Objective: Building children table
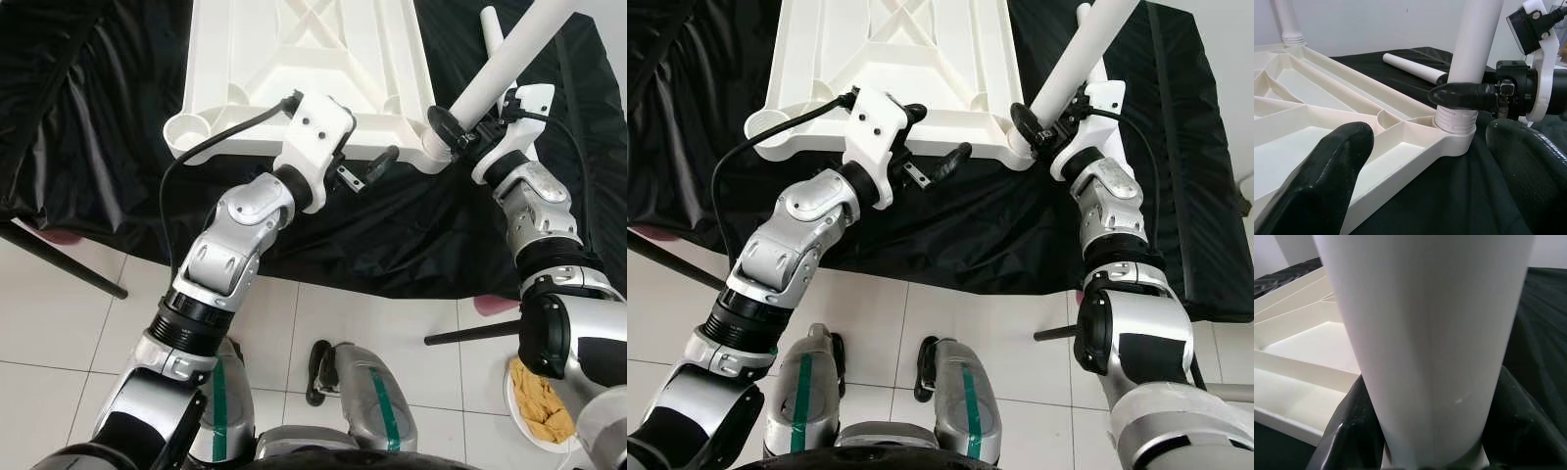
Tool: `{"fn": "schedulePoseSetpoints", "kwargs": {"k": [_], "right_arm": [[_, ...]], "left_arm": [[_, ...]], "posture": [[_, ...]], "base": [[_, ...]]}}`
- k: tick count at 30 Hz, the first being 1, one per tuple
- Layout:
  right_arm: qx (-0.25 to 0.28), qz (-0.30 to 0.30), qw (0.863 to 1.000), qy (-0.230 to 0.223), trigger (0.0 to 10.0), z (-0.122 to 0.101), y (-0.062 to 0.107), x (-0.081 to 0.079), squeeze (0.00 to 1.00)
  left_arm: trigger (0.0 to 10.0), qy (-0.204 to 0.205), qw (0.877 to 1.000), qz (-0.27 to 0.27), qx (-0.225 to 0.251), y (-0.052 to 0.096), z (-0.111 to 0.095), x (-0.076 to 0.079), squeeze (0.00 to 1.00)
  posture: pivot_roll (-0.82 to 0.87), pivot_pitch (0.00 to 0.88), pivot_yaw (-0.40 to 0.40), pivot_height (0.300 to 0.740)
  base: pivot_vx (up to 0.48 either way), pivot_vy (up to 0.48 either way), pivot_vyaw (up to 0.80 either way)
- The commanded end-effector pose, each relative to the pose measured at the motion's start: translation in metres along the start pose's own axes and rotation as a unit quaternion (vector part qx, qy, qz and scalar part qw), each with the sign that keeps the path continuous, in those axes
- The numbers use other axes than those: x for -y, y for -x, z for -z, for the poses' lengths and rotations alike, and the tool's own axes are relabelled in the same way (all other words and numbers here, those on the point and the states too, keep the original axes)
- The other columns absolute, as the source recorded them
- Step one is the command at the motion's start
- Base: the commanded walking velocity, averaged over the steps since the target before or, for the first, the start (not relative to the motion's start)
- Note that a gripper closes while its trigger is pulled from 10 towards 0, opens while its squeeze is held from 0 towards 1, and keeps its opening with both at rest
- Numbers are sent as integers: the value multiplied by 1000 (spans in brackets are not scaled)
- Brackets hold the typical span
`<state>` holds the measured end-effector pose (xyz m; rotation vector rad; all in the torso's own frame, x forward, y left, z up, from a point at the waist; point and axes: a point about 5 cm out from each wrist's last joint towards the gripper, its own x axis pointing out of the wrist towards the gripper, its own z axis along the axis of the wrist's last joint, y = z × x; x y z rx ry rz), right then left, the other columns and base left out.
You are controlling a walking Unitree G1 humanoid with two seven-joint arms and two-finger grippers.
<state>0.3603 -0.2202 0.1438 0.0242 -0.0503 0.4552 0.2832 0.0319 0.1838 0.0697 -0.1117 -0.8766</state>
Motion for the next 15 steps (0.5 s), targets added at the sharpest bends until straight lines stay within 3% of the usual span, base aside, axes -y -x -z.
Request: {"fn": "schedulePoseSetpoints", "kwargs": {"k": [1,8,11,15], "right_arm": [[4,-31,999,-5,0,1,-3,-8,0],[17,-69,997,-1,0,4,-5,-21,0],[33,-93,995,-2,0,6,-3,-33,0],[40,-88,995,-7,0,7,0,-35,0]], "left_arm": [[10000,2,1000,-5,-6,2,2,2,0],[10000,2,1000,-6,-8,3,2,1,0],[10000,3,1000,-2,-8,2,2,2,0],[10000,3,1000,-1,-8,1,2,3,0]], "posture": [[119,55,-123,740],[113,52,-123,740],[104,51,-122,740],[102,51,-122,740]], "base": [[0,0,0],[0,0,0],[0,0,0],[0,0,0]]}}
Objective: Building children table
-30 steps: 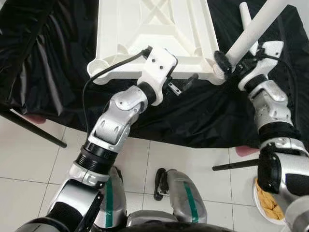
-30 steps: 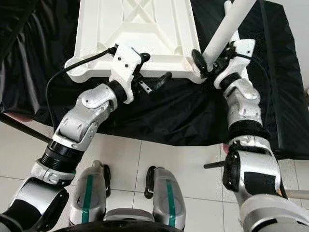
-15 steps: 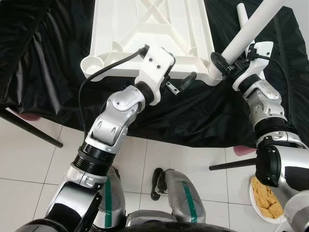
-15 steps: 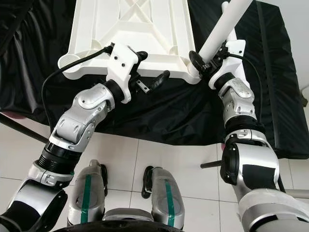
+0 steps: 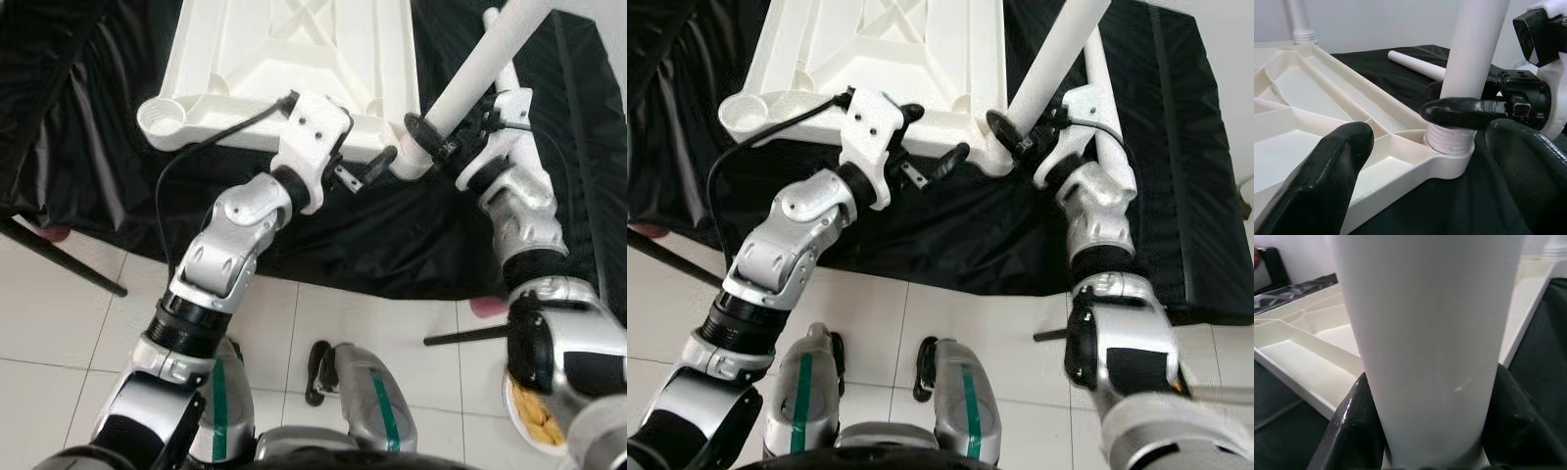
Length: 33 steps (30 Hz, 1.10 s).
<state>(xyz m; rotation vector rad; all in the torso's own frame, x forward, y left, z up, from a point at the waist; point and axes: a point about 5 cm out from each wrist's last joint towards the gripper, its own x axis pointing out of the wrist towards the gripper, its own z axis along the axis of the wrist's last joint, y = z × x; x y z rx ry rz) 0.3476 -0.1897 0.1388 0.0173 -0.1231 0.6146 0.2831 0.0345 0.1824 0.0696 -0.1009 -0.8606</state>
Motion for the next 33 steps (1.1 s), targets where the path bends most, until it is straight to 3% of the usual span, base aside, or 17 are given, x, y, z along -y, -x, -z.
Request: {"fn": "schedulePoseSetpoints", "kwargs": {"k": [1,8,14,19,21,24,27,29,30,31,33], "right_arm": [[10,2,1000,-18,0,2,2,-2,0],[20,47,998,-30,0,3,6,1,0],[27,120,992,-13,0,3,5,-3,0],[32,200,979,-16,0,3,1,-13,0],[32,200,979,-16,0,3,1,-13,0],[27,260,965,-17,0,3,1,-16,0],[27,260,965,-17,0,3,1,-16,0],[25,288,957,-13,0,4,1,-17,0],[20,322,946,-21,0,6,1,-19,0],[20,322,946,-21,0,6,1,-19,0],[-1,401,916,-20,0,9,6,-20,0]], "left_arm": [[10000,1,1000,8,-3,-1,0,4,0],[10000,0,1000,9,-3,-1,0,5,0],[10000,1,1000,8,-2,-1,-1,4,0],[10000,-1,1000,7,-3,-1,-2,3,0],[10000,-1,1000,7,-3,-1,-2,3,0],[10000,-2,1000,8,-3,-1,-3,2,0],[10000,-2,1000,8,-3,-1,-3,2,0],[10000,-3,1000,8,-3,-1,-3,2,0],[10000,-3,1000,9,-3,-1,-3,2,0],[10000,-3,1000,9,-3,-1,-3,2,0],[10000,-4,1000,10,-3,-1,-4,1,0]], "posture": [[101,51,-122,740],[100,52,-123,740],[99,60,-123,740],[94,68,-115,740],[94,68,-115,740],[93,69,-110,740],[93,69,-110,740],[92,69,-108,740],[94,70,-107,740],[94,70,-107,740],[93,71,-107,740]], "base": [[0,0,0],[0,0,0],[0,0,0],[0,0,0],[0,0,0],[0,0,0],[0,0,0],[0,0,0],[0,0,0],[0,0,0],[0,0,0]]}}
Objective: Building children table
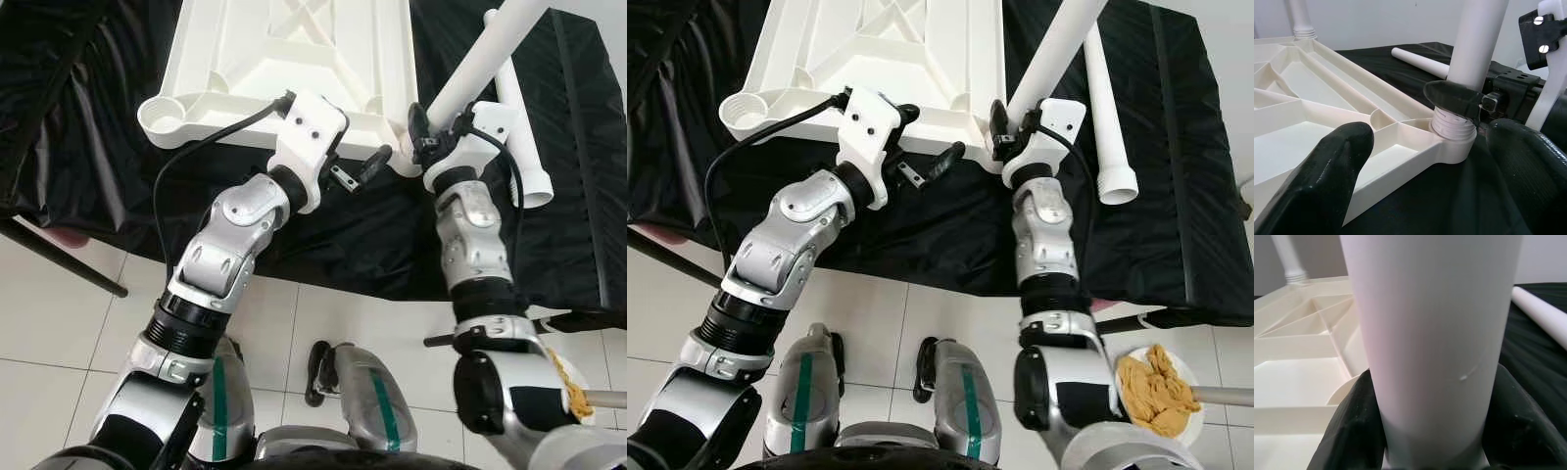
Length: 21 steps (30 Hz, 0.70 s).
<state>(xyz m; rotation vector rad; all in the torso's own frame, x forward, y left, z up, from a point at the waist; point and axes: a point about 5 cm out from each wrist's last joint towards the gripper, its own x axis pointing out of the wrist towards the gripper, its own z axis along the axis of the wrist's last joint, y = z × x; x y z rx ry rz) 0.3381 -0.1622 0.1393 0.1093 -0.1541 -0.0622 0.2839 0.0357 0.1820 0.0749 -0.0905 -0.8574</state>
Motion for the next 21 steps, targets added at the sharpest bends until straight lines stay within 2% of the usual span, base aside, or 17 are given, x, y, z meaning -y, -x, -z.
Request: {"fn": "schedulePoseSetpoints", "kwargs": {"k": [1,5,9,10,11,12,13,14,17,21], "right_arm": [[-27,74,997,10,0,8,6,15,0],[-36,119,992,19,0,8,10,12,0],[-41,117,992,16,0,9,11,7,0],[-41,114,992,20,8627,7,12,6,0],[-41,114,992,20,8627,7,12,6,0],[-38,111,993,22,10000,6,11,6,0],[-38,111,993,22,10000,6,11,6,0],[-32,109,993,27,10000,4,11,7,1000],[-26,103,994,27,10000,2,11,7,1000],[0,71,997,4,10000,-10,5,12,1000]], "left_arm": [[10000,-3,1000,12,3,-2,-4,3,0],[10000,-3,1000,12,3,-2,-5,3,0],[10000,-2,1000,13,3,-2,-5,3,0],[10000,-2,1000,12,3,-1,-5,3,0],[10000,-2,1000,12,3,-1,-5,3,0],[10000,-1,1000,12,2,-1,-5,3,0],[10000,-1,1000,12,2,-1,-5,3,0],[10000,-1,1000,11,2,-1,-5,3,0],[10000,0,1000,11,2,-1,-5,3,0],[10000,0,1000,11,1,-1,-4,4,0]], "posture": [[93,71,-107,740],[96,73,-107,740],[95,73,-108,740],[98,77,-109,740],[98,77,-109,740],[98,76,-109,740],[98,76,-109,740],[98,78,-110,740],[98,78,-109,740],[98,76,-109,740]], "base": [[0,0,0],[0,0,0],[0,0,0],[0,0,0],[0,0,0],[0,0,0],[0,0,0],[0,0,0],[0,0,0],[0,0,0]]}}
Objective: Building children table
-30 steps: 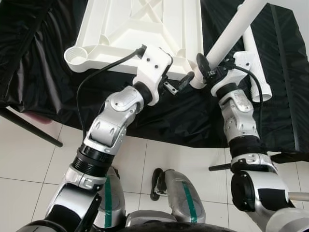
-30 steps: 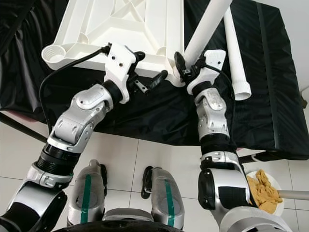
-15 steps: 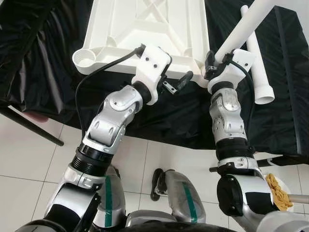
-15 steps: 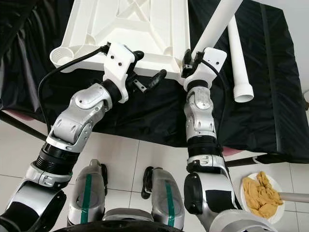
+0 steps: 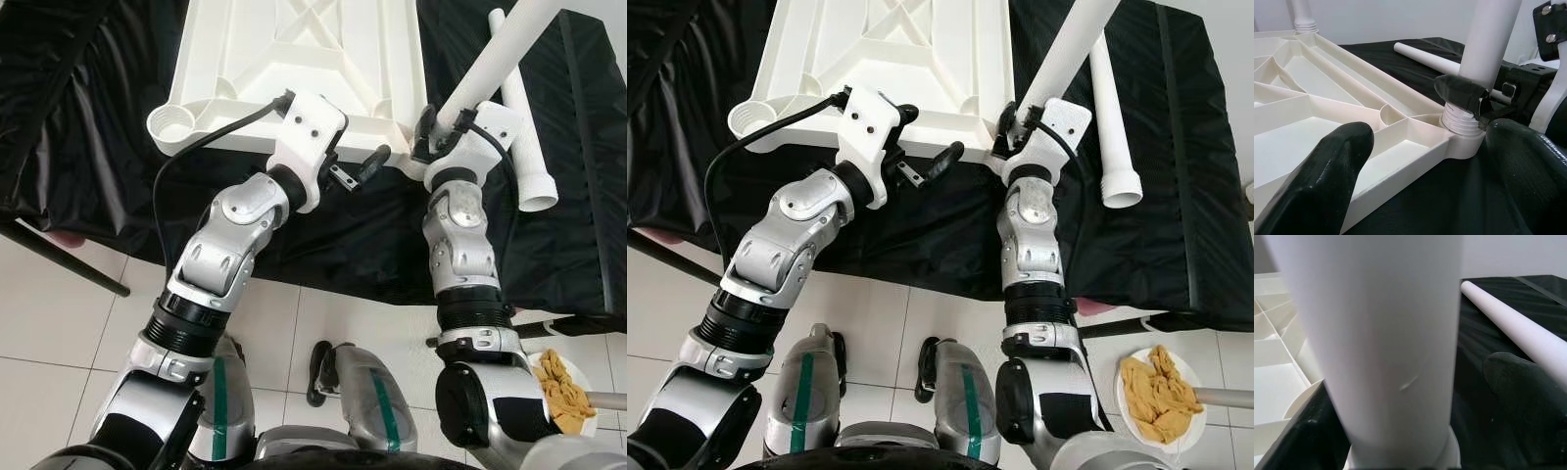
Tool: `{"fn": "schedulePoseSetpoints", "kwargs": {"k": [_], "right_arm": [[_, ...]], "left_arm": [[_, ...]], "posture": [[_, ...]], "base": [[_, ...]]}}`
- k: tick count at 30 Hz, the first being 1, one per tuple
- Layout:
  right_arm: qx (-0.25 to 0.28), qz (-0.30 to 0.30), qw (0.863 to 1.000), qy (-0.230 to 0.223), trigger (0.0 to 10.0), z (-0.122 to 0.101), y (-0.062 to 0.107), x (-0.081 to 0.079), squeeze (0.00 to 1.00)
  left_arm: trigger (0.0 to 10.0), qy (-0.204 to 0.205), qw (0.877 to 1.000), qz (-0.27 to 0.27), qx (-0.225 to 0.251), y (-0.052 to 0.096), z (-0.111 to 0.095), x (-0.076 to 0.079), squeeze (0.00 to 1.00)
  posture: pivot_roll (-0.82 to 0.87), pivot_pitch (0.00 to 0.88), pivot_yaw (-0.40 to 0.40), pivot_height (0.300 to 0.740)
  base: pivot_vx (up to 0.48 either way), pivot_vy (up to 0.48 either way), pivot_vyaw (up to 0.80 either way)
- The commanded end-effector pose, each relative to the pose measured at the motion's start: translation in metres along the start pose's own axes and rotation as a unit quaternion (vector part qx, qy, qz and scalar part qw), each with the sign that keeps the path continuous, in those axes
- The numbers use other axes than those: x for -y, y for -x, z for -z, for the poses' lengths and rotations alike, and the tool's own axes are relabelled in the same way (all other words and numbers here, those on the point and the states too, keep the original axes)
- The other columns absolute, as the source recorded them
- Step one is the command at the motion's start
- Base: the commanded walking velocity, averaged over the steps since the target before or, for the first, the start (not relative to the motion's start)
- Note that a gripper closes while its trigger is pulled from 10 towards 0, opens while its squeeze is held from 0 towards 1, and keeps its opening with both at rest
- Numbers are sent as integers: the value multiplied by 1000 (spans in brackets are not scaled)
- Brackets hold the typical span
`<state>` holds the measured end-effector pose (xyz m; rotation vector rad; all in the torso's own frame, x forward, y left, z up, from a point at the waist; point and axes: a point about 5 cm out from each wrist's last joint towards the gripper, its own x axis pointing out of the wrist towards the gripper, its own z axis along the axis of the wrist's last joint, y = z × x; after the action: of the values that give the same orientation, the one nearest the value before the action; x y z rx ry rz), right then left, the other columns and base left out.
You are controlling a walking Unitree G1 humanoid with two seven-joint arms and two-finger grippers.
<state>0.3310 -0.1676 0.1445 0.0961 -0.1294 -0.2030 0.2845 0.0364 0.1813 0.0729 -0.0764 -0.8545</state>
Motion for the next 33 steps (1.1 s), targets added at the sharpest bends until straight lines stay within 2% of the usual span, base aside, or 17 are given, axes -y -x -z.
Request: {"fn": "schedulePoseSetpoints", "kwargs": {"k": [1,5,6,7,8,10,12,13,15,16,18,21,23,24,26,29,33], "right_arm": [[8,1,1000,-9,10000,-4,-1,7,1000],[15,-57,998,-27,10000,-15,-9,9,1000],[17,-83,996,-26,10000,-18,-12,10,608],[17,-83,996,-26,10000,-18,-12,10,608],[19,-111,993,-19,10000,-21,-15,12,0],[19,-111,993,-19,10000,-21,-15,12,0],[18,-142,990,-6,10000,-23,-18,13,0],[13,-188,982,8,10000,-24,-20,14,0],[13,-188,982,8,10000,-24,-20,14,0],[2,-234,972,25,10000,-21,-21,16,0],[2,-234,972,25,10000,-21,-21,16,0],[-21,-299,953,36,10000,-15,-24,22,0],[-21,-299,953,36,10000,-15,-24,22,0],[-29,-320,946,39,10000,-14,-26,26,0],[-29,-320,946,39,10000,-14,-26,26,0],[-40,-348,935,47,10000,-12,-29,30,0],[-48,-362,929,50,10000,-12,-32,33,0]], "left_arm": [[10000,-4,1000,13,7,-2,-5,5,0],[10000,-4,1000,13,7,-2,-5,5,0],[10000,-4,1000,14,7,-2,-5,5,0],[10000,-4,1000,14,7,-2,-5,5,0],[10000,-4,1000,14,8,-2,-6,5,0],[10000,-4,1000,14,8,-2,-6,5,0],[10000,-4,1000,15,8,-3,-6,5,0],[10000,-6,1000,15,7,-3,-6,5,0],[10000,-6,1000,15,7,-3,-6,5,0],[10000,-7,1000,14,6,-3,-6,4,0],[10000,-7,1000,14,6,-3,-6,4,0],[10000,-7,1000,13,6,-3,-6,4,0],[10000,-7,1000,13,6,-3,-6,4,0],[10000,-7,1000,14,6,-3,-6,4,0],[10000,-7,1000,14,6,-3,-6,4,0],[10000,-9,1000,14,6,-3,-6,3,0],[10000,-9,1000,14,7,-3,-6,3,0]], "posture": [[98,76,-109,740],[94,68,-107,740],[94,68,-107,740],[94,68,-107,740],[94,63,-107,740],[94,63,-107,740],[95,61,-109,740],[96,56,-109,740],[96,56,-109,740],[98,54,-108,740],[98,54,-108,740],[100,46,-108,740],[100,46,-108,740],[102,44,-107,740],[102,44,-107,740],[106,42,-110,740],[111,41,-113,740]], "base": [[0,0,0],[0,0,0],[0,0,0],[0,0,0],[0,0,0],[0,0,0],[0,0,0],[0,0,0],[0,0,0],[0,0,0],[0,0,0],[0,0,0],[0,0,0],[0,0,0],[0,0,0],[0,0,0],[0,0,0]]}}
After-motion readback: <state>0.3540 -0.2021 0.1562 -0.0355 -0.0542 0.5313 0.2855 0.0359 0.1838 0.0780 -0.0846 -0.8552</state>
